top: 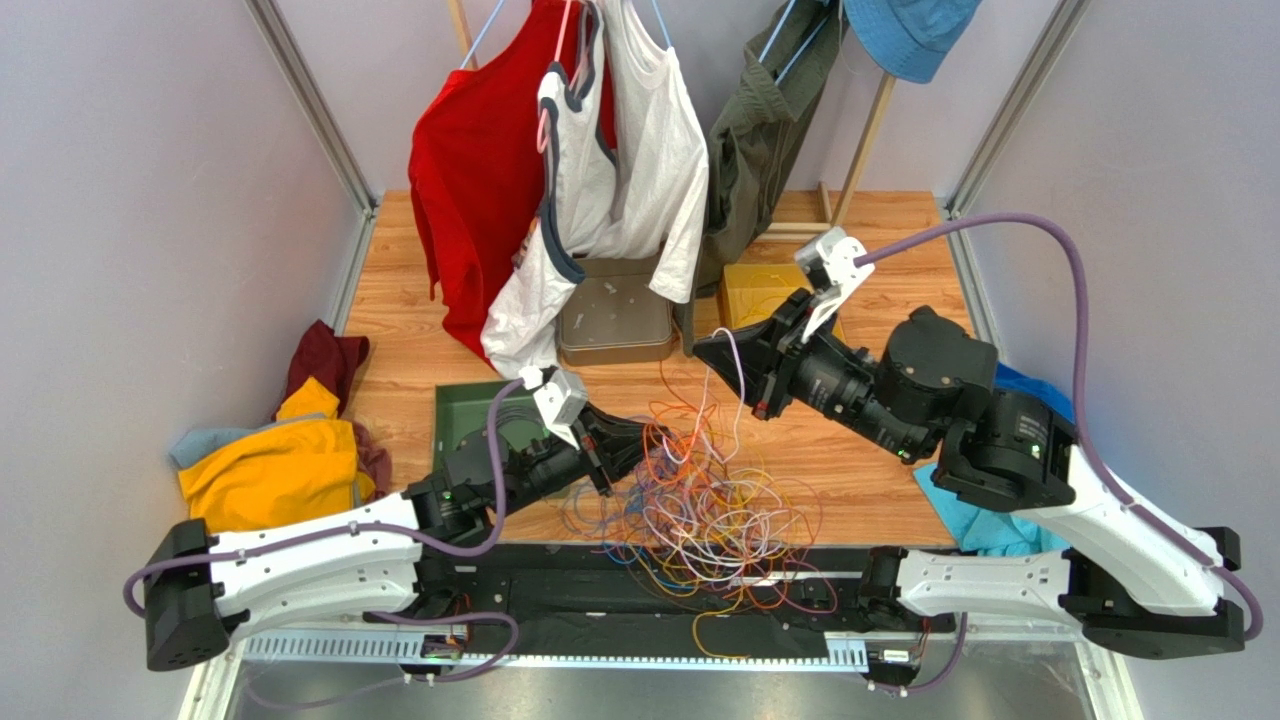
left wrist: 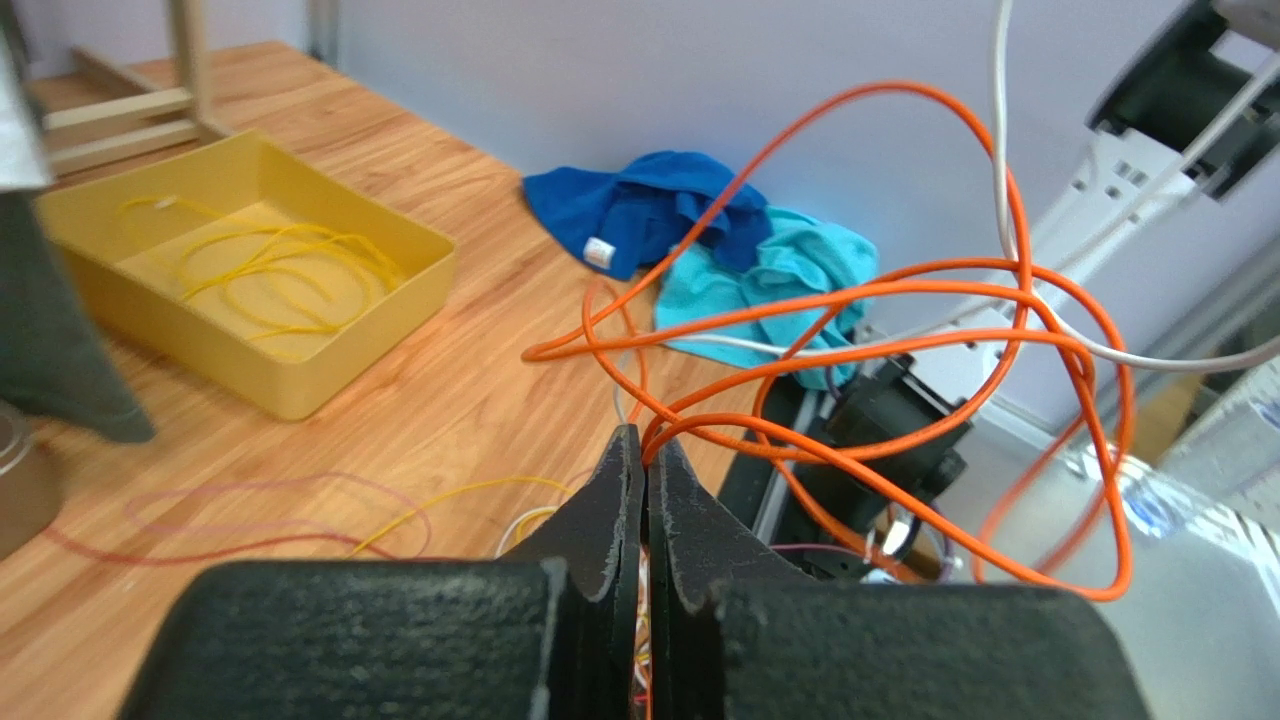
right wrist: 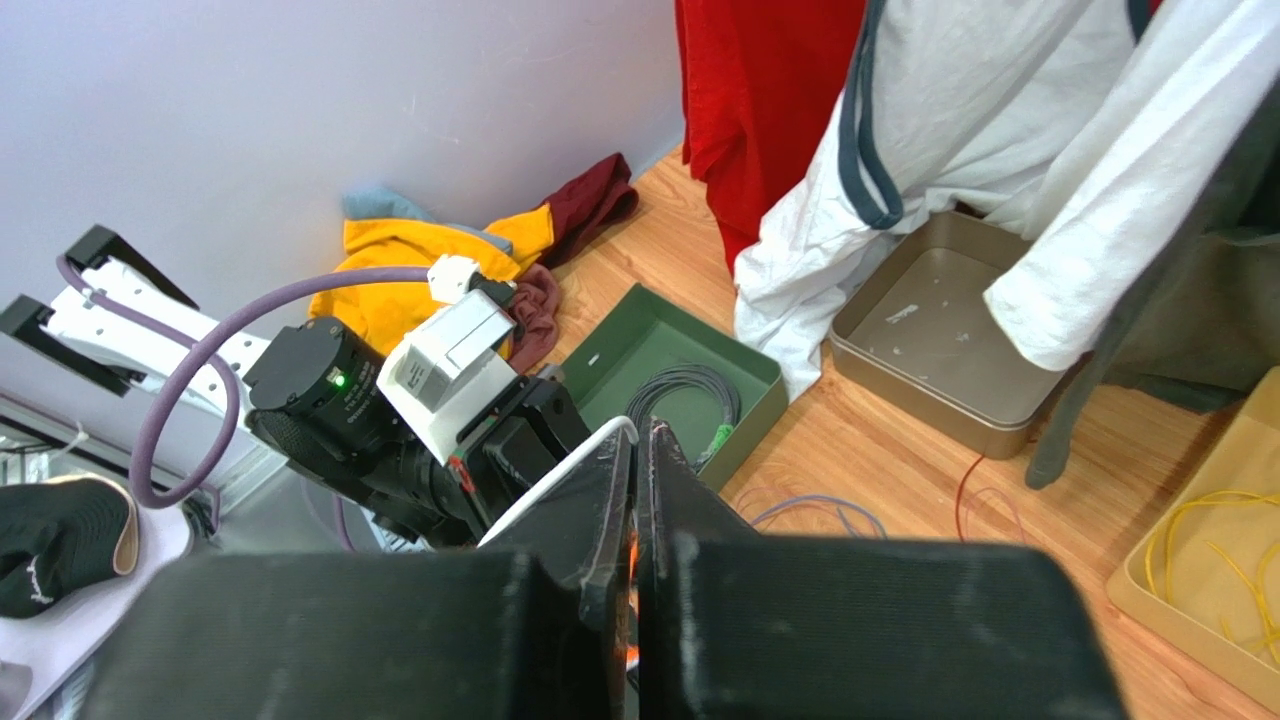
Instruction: Untangle the cables
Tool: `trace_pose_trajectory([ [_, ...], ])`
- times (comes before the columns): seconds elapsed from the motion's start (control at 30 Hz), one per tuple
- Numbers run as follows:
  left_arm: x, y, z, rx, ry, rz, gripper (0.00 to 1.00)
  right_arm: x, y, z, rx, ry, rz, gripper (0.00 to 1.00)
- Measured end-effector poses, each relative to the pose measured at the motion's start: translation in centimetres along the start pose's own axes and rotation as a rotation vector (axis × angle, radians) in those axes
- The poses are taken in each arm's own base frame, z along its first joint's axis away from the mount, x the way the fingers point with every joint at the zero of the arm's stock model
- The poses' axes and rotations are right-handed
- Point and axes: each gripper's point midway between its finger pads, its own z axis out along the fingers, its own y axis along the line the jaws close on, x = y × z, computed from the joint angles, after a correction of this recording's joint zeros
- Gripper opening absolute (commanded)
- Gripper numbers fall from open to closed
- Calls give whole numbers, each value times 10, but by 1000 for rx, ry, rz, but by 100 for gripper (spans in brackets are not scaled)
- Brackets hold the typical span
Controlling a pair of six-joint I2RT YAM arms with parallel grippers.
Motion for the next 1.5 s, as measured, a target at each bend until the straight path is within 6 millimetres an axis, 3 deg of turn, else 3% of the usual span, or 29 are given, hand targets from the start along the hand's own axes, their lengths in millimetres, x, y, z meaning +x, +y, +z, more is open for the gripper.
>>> trace_pose_trajectory([
  [0.17,17,42,-29,-251,30,-112,0,-14,-10,-16,35,-52,-11,0],
  [0.27,51,76,-56,-441,83,-225,0,-23,-19,-26,72,-82,-28,0],
  [0.4,113,121,-105,-707,189,-368,0,-41,-27,-39,112,-134,-41,0],
  [0.53,154,139,-137,-852,275,-456,0,-59,-35,-57,143,-184,-46,0],
  [0.83,202,134,-139,-893,446,-553,0,-104,-43,-99,168,-317,-32,0],
  [0.97,209,128,-123,-847,470,-582,0,-103,-44,-97,173,-307,-45,0],
  [1.17,216,114,-98,-736,532,-588,0,-93,-42,-77,185,-263,-80,0],
  [1.27,211,106,-92,-676,548,-564,34,-85,-41,-67,193,-234,-96,0],
  [1.3,205,103,-89,-652,543,-551,50,-82,-42,-63,197,-222,-102,0],
  [1.37,187,96,-81,-603,514,-518,63,-75,-42,-57,203,-202,-114,0],
  [1.4,174,92,-76,-578,487,-503,94,-74,-42,-56,203,-198,-116,0],
  [1.5,131,81,-68,-521,399,-456,97,-67,-43,-50,208,-180,-127,0],
])
